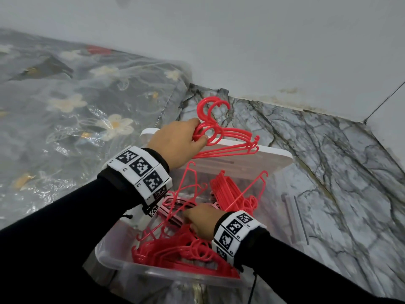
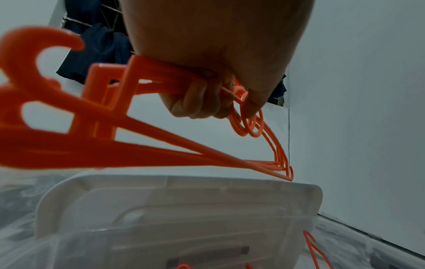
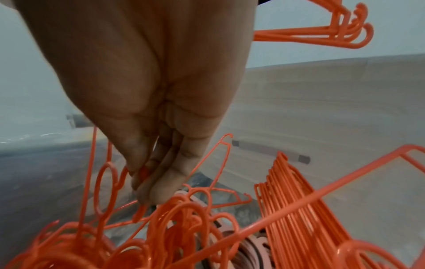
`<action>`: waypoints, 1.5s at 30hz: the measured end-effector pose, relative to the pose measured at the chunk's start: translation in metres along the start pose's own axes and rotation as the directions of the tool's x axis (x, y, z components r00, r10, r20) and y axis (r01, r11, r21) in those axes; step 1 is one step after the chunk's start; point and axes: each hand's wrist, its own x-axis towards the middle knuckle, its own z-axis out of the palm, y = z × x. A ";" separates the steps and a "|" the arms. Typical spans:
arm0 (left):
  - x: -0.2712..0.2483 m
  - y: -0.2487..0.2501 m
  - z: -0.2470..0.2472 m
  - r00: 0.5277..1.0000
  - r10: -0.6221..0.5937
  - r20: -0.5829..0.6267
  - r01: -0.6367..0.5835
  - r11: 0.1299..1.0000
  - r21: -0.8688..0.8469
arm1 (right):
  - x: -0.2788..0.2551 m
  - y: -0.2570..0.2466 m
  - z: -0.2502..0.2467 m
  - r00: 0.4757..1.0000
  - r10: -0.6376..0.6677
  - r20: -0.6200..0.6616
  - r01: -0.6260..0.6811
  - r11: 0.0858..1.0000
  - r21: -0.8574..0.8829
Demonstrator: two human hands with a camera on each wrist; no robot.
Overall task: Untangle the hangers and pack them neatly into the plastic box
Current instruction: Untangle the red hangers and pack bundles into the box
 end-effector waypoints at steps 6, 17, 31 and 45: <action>0.002 -0.002 -0.002 1.000 0.027 -0.006 -0.027 1.000 0.001 | -0.018 0.017 -0.033 0.990 0.032 -0.137 -0.028 0.999 0.032; 0.002 0.000 -0.005 0.998 0.040 -0.055 -0.039 0.999 0.005 | -0.062 0.017 -0.074 0.933 0.009 -0.359 0.012 0.998 0.055; 0.001 0.004 -0.021 0.968 0.039 -0.247 -0.050 0.998 -0.040 | -0.104 0.038 -0.109 0.790 0.098 -0.606 -0.014 0.990 0.141; 0.001 -0.005 -0.022 0.983 0.072 -0.168 -0.071 0.997 0.009 | -0.088 0.047 -0.085 0.869 0.139 -0.475 -0.008 0.964 0.266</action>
